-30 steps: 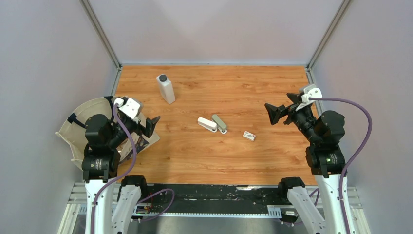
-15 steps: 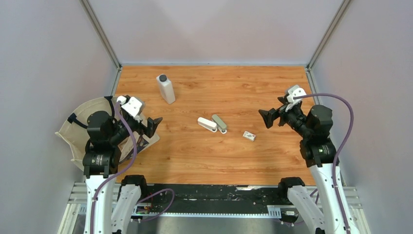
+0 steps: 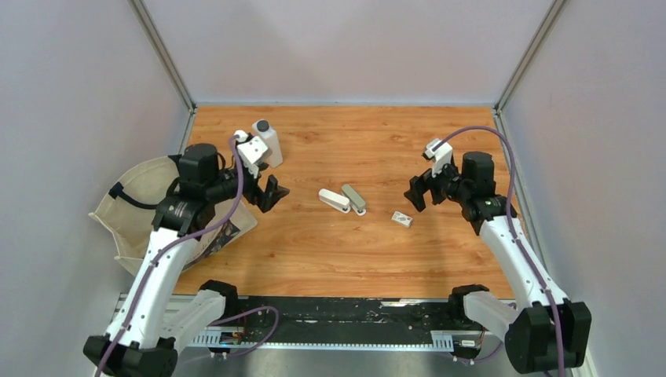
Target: Load the staples into the stapler
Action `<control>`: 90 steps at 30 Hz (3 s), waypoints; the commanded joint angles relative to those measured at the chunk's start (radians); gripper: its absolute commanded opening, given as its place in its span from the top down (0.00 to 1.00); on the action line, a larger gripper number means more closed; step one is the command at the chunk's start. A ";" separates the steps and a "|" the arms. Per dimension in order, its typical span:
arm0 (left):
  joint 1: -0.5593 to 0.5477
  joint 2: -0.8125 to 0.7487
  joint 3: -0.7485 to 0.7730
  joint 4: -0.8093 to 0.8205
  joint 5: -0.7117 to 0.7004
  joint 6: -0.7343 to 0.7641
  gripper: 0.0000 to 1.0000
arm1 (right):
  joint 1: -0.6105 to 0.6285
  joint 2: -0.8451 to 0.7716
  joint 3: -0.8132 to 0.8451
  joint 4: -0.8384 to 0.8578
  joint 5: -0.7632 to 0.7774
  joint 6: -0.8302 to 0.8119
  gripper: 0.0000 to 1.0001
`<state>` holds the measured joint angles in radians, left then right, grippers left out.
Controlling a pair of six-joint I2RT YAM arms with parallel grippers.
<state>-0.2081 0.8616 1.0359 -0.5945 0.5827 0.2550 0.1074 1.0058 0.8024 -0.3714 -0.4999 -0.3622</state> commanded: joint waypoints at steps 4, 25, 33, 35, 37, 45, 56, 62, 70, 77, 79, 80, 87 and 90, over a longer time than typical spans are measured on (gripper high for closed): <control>-0.132 0.178 0.072 0.120 0.022 -0.045 0.04 | 0.119 0.157 -0.020 0.022 0.095 -0.098 0.00; -0.307 0.435 0.148 0.133 0.063 0.010 0.03 | 0.184 0.329 -0.008 -0.110 0.201 -0.299 0.05; -0.309 0.373 0.130 0.030 0.022 0.053 0.04 | 0.187 0.379 -0.009 -0.094 0.195 -0.342 0.14; -0.307 0.358 0.113 0.021 0.019 0.059 0.03 | 0.187 0.396 -0.006 -0.087 0.189 -0.350 0.19; -0.307 0.346 0.101 0.013 0.016 0.063 0.03 | 0.187 0.419 0.001 -0.096 0.173 -0.353 0.23; -0.309 0.376 0.101 -0.005 0.032 0.055 0.03 | 0.201 0.474 0.003 -0.083 0.199 -0.363 0.26; -0.309 0.395 0.085 0.005 0.046 0.040 0.03 | 0.227 0.502 0.014 -0.078 0.228 -0.350 0.40; -0.309 0.396 0.084 0.010 0.051 0.036 0.03 | 0.227 0.504 0.012 -0.089 0.233 -0.354 0.40; -0.309 0.407 0.079 0.012 0.063 0.030 0.04 | 0.229 0.513 0.015 -0.086 0.244 -0.353 0.54; -0.309 0.410 0.078 0.012 0.068 0.026 0.04 | 0.227 0.502 0.008 -0.089 0.235 -0.360 0.58; -0.307 0.410 0.076 0.012 0.069 0.026 0.04 | 0.227 0.499 0.006 -0.090 0.230 -0.363 0.65; -0.307 0.412 0.075 0.013 0.071 0.026 0.04 | 0.229 0.495 0.004 -0.089 0.227 -0.363 0.66; -0.309 0.418 0.073 0.013 0.074 0.023 0.04 | 0.227 0.479 0.003 -0.095 0.204 -0.359 0.63; -0.307 0.428 0.073 0.016 0.083 0.015 0.04 | 0.227 0.465 0.009 -0.109 0.192 -0.356 0.62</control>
<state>-0.5152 1.2743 1.1103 -0.6018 0.6296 0.2890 0.3317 1.5146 0.7986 -0.4816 -0.2749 -0.7071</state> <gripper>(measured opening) 0.964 0.379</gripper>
